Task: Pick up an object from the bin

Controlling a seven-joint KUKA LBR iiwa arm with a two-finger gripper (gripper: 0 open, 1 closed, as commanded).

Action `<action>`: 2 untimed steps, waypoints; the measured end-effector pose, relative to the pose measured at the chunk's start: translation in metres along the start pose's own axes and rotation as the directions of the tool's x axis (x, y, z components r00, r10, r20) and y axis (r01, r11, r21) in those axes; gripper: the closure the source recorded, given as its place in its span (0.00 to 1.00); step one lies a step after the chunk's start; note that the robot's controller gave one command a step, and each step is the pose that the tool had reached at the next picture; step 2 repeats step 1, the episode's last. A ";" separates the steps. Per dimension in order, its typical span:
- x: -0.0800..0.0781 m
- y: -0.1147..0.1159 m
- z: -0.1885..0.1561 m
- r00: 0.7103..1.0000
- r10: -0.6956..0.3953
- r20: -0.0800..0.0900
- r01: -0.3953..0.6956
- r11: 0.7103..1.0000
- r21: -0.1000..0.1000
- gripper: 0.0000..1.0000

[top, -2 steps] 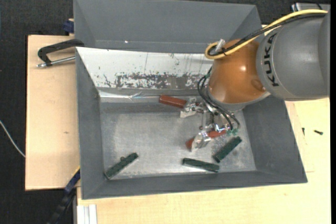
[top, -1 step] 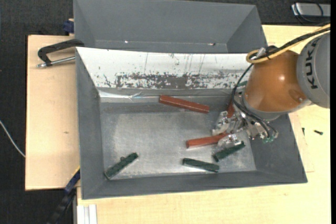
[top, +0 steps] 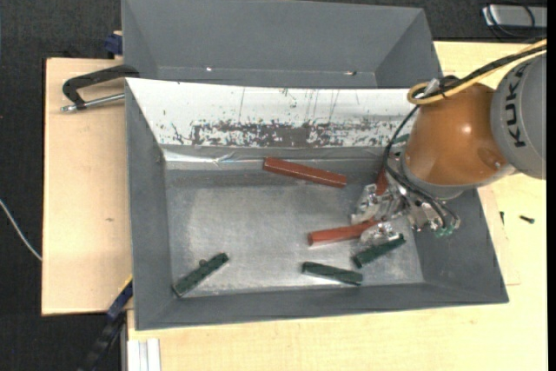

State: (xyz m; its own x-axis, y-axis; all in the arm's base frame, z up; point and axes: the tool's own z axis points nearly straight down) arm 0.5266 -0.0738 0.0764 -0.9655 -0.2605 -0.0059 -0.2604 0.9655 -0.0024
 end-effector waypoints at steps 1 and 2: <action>-0.032 0.000 -0.173 1.000 -0.013 0.008 0.013 1.000 0.002 1.00; -0.032 0.000 -0.173 1.000 -0.013 0.008 0.013 1.000 0.002 1.00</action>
Offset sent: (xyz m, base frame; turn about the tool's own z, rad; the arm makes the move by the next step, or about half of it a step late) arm 0.0000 0.0000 0.0000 0.0000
